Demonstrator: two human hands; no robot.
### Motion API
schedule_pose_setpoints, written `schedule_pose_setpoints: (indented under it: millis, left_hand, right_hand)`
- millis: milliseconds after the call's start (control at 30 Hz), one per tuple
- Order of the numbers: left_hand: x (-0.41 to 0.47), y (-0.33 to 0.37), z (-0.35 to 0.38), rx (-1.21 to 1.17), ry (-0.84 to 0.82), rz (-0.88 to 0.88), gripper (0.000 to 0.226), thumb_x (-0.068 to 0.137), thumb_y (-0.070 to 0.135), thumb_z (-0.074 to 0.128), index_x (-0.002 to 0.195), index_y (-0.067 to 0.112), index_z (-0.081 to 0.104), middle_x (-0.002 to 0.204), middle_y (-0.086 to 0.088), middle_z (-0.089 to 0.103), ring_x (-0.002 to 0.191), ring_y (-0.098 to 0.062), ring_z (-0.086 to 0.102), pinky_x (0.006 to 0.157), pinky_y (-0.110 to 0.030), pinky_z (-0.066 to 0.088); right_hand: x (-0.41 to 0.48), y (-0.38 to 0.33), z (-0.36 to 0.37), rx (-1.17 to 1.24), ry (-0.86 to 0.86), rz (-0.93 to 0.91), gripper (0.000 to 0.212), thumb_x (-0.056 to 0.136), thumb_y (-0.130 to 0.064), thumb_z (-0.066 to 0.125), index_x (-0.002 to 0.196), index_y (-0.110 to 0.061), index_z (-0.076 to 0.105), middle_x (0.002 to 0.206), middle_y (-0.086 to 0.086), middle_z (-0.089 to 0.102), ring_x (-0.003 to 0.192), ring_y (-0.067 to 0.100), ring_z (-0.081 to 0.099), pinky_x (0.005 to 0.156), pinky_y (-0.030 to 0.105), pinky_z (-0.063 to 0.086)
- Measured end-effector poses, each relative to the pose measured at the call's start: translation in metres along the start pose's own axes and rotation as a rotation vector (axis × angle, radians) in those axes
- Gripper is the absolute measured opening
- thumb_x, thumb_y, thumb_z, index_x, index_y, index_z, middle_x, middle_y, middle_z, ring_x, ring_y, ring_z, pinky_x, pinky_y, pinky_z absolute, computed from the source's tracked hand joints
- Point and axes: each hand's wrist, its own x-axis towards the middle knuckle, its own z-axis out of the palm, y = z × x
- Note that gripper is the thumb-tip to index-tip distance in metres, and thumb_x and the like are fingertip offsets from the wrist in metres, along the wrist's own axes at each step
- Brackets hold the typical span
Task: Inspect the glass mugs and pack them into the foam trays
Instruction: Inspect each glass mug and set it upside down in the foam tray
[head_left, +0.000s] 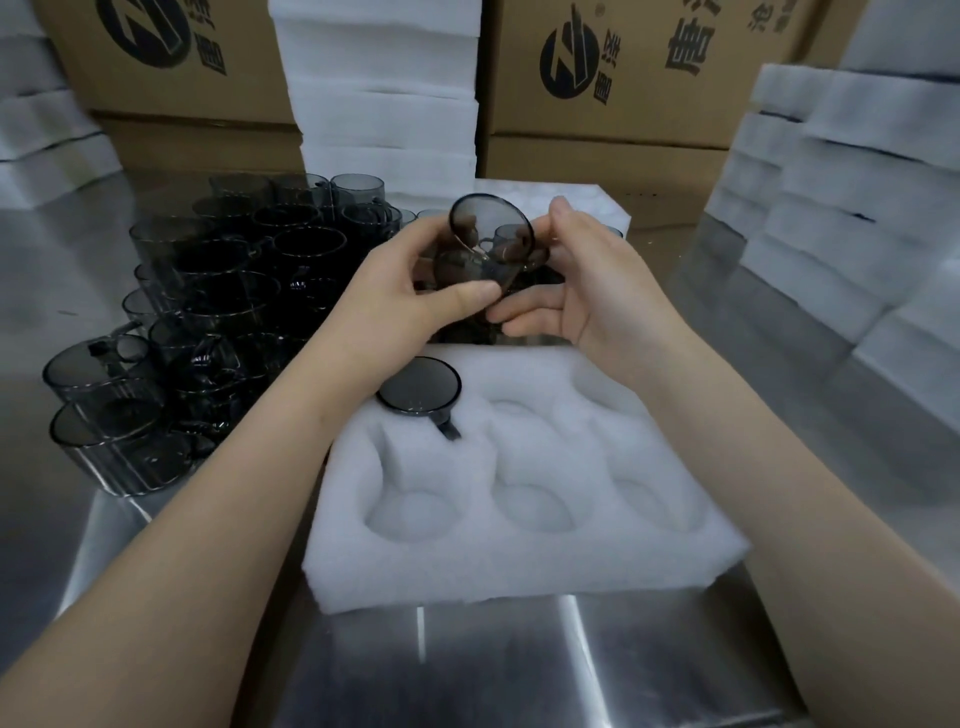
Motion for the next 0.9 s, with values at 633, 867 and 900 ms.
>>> schedule_pose_setpoints:
  millis: [633, 867, 900]
  left_hand:
    - [0.001, -0.002, -0.006, -0.232, 0.053, -0.088, 0.035, 0.080, 0.029, 0.067, 0.112, 0.016, 0.064, 0.108, -0.001, 0.069, 0.105, -0.017, 0.066, 0.085, -0.030, 0.054]
    - [0.000, 0.001, -0.006, -0.322, 0.017, -0.144, 0.026, 0.085, 0.034, 0.060, 0.101, 0.016, 0.069, 0.093, 0.001, 0.073, 0.088, -0.015, 0.070, 0.074, -0.028, 0.057]
    - [0.000, 0.001, -0.006, -0.318, 0.015, -0.143, 0.026, 0.084, 0.034, 0.061, 0.101, 0.016, 0.069, 0.094, 0.000, 0.073, 0.088, -0.015, 0.070, 0.074, -0.029, 0.057]
  right_hand:
    - [-0.002, 0.008, -0.007, 0.037, -0.259, -0.195, 0.025, 0.100, -0.022, 0.039, 0.091, -0.011, 0.059, 0.061, -0.003, 0.048, 0.054, 0.015, 0.046, 0.055, 0.023, 0.038]
    - [0.001, 0.010, -0.009, -0.143, -0.154, -0.369, 0.018, 0.098, -0.014, 0.049, 0.094, -0.017, 0.066, 0.052, -0.006, 0.047, 0.050, 0.013, 0.043, 0.059, 0.022, 0.041]
    - [0.002, 0.011, -0.009, -0.135, -0.138, -0.375, 0.020, 0.097, -0.016, 0.049, 0.090, -0.019, 0.068, 0.051, -0.007, 0.045, 0.049, 0.012, 0.042, 0.058, 0.022, 0.040]
